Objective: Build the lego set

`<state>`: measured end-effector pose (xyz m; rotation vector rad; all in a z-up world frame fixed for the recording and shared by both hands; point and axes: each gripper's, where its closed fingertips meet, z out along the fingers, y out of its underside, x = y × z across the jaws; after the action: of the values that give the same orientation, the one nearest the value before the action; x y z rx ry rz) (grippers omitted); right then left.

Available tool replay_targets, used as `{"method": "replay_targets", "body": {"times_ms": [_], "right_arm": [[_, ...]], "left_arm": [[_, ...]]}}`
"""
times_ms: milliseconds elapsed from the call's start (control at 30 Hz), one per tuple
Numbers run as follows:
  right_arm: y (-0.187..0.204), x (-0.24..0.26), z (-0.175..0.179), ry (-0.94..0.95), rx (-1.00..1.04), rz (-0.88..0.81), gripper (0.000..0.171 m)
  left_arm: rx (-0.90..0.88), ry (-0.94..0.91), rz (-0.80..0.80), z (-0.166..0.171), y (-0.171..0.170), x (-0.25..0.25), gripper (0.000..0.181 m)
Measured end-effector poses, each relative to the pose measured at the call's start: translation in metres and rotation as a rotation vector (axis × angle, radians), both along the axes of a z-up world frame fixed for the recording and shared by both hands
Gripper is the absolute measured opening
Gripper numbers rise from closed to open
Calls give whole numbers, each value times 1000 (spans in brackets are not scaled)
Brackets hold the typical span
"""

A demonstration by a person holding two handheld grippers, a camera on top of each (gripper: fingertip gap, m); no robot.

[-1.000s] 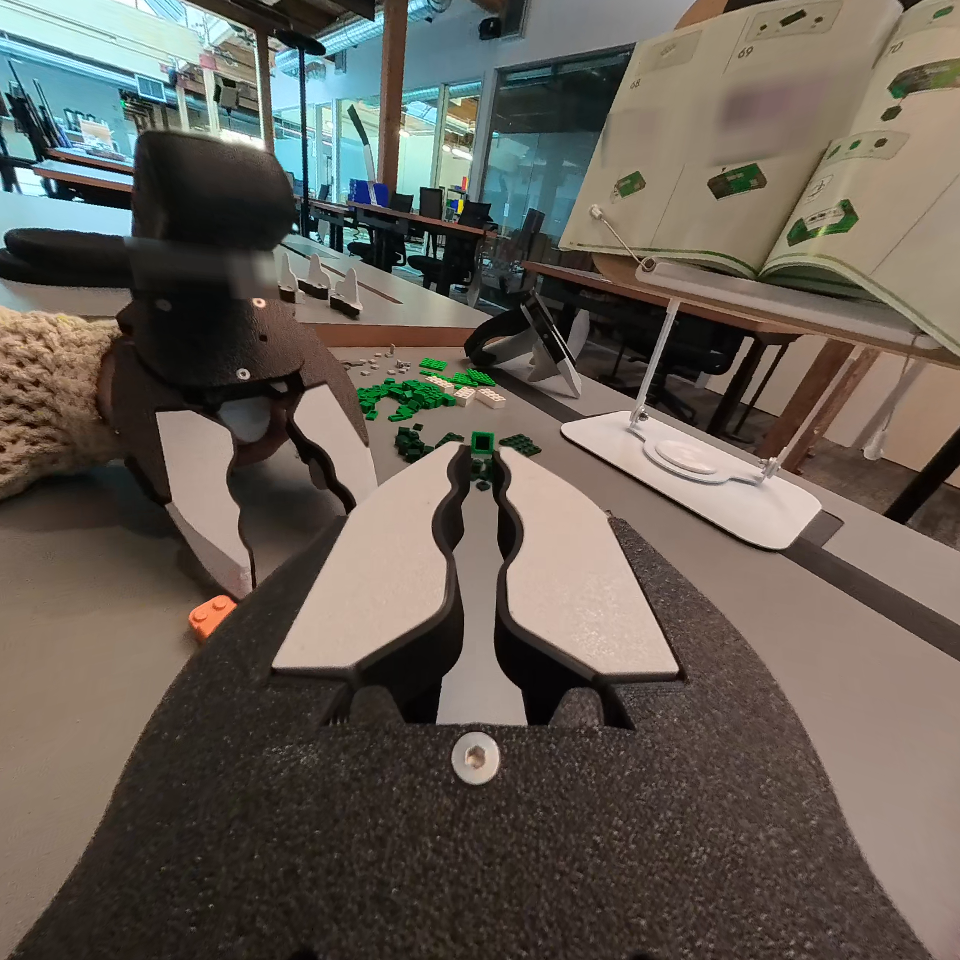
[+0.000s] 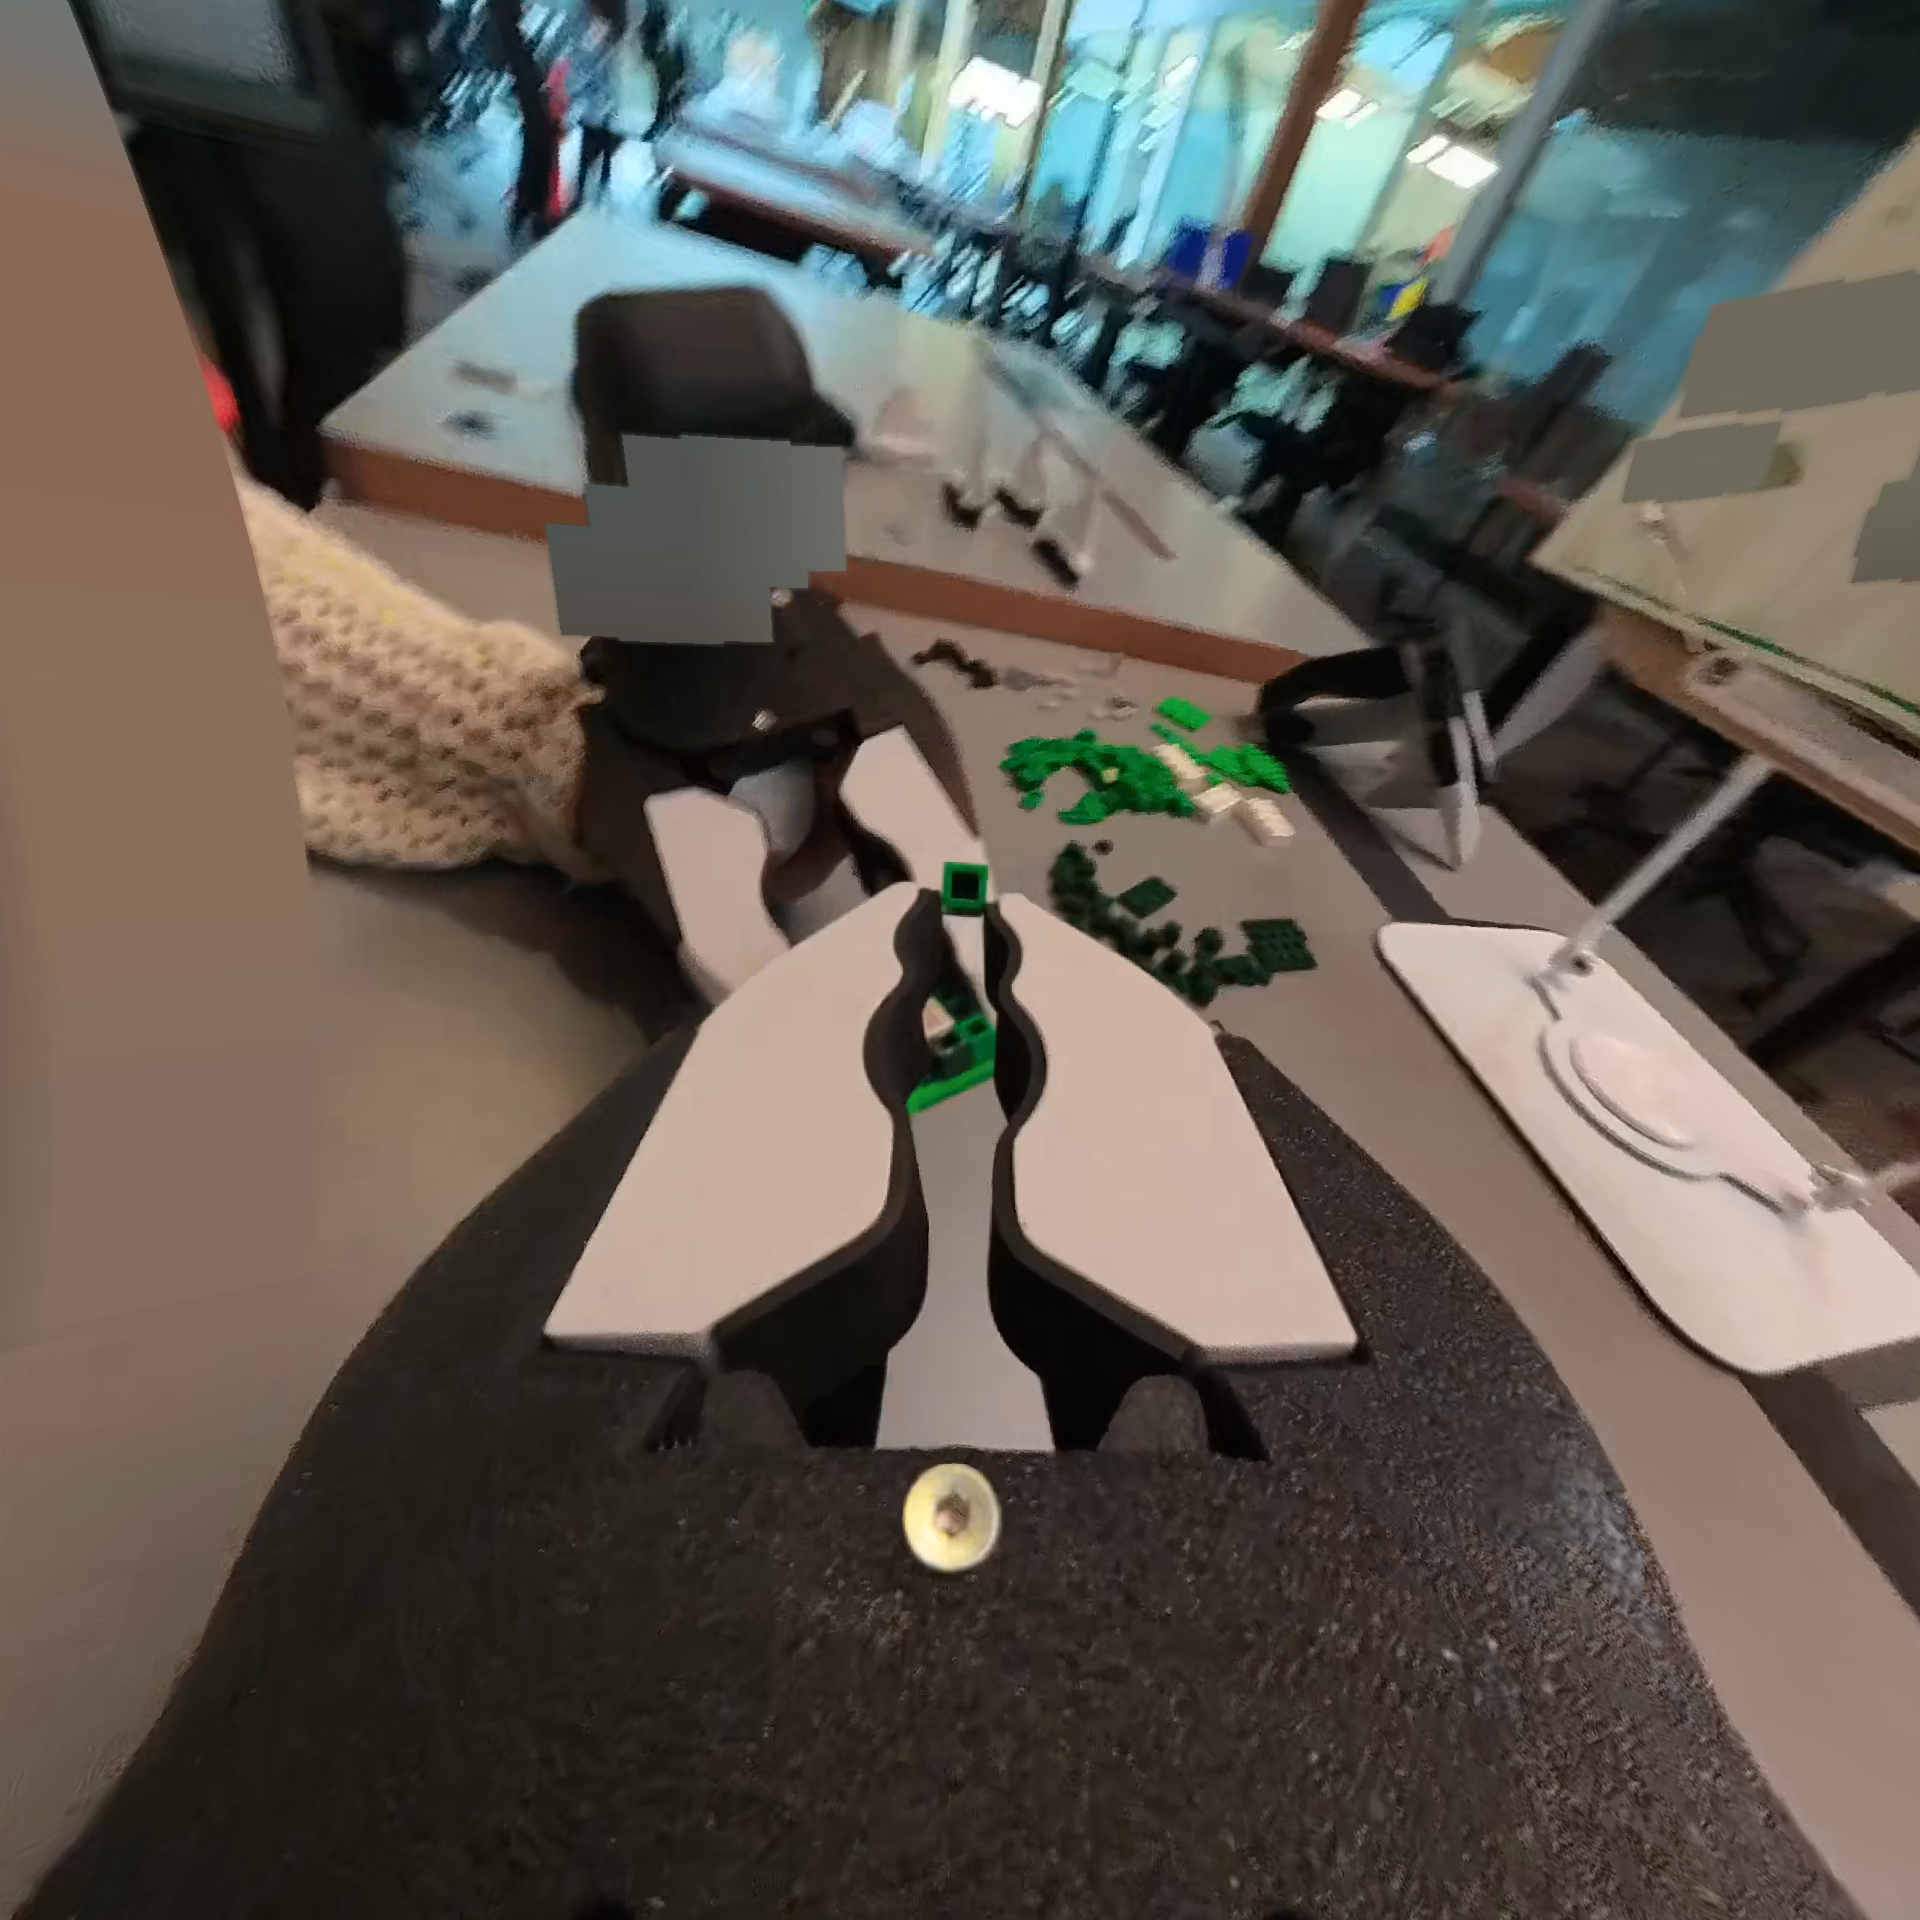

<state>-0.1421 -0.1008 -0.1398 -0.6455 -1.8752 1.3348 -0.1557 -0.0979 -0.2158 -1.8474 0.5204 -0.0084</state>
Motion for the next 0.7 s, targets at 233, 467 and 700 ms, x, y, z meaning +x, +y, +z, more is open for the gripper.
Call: {"method": "replay_targets", "body": {"times_ms": [233,467,700], "right_arm": [[-14,29,20,-289,148,193,7],[-19,24,-8,-465,320,115,7],[-13,22,-26,-518,419,72,7]], "left_arm": [[183,-381,-205,42,-13,25,45],[168,-414,-210,42,-13,23,45],[86,-339,-226,29,-10,33,45]]}}
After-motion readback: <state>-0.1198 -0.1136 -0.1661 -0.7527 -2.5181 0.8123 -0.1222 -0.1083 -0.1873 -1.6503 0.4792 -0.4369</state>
